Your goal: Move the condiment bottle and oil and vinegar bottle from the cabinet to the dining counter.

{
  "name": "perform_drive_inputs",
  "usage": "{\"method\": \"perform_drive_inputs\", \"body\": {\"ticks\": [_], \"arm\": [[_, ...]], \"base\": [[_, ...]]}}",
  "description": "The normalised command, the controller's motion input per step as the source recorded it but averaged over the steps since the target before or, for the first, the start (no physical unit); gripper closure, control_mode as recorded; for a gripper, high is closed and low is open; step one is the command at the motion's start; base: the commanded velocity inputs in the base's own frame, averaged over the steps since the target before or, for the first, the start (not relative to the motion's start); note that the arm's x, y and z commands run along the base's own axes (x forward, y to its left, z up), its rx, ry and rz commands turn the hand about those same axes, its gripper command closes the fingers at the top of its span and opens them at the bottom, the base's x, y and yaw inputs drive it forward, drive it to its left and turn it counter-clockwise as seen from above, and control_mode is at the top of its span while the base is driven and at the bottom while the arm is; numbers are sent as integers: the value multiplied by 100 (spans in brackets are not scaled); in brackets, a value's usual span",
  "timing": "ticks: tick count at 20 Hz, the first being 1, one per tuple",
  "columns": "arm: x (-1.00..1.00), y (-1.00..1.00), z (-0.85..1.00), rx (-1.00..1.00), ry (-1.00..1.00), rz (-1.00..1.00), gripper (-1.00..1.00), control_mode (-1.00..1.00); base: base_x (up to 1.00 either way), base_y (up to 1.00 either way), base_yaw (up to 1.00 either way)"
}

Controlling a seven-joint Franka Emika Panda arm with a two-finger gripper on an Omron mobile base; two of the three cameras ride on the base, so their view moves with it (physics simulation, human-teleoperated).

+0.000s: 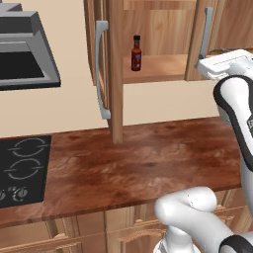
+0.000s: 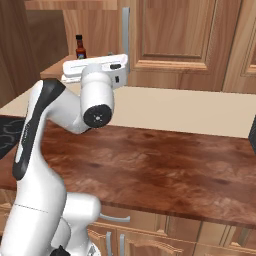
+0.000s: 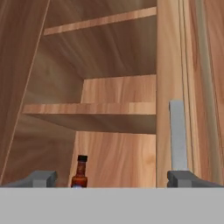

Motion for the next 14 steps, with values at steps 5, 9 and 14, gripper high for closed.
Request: {"method": "perform_drive_inputs", "body": {"ticks": [5, 9, 14], "arm": [[38, -35, 3, 0, 0, -9, -100, -100], [35, -40, 0, 0, 0, -8, -100, -100], [42, -25, 0, 0, 0, -3, -100, -100]], "base": [[0, 0, 0], [0, 0, 0], [0, 0, 0]]}}
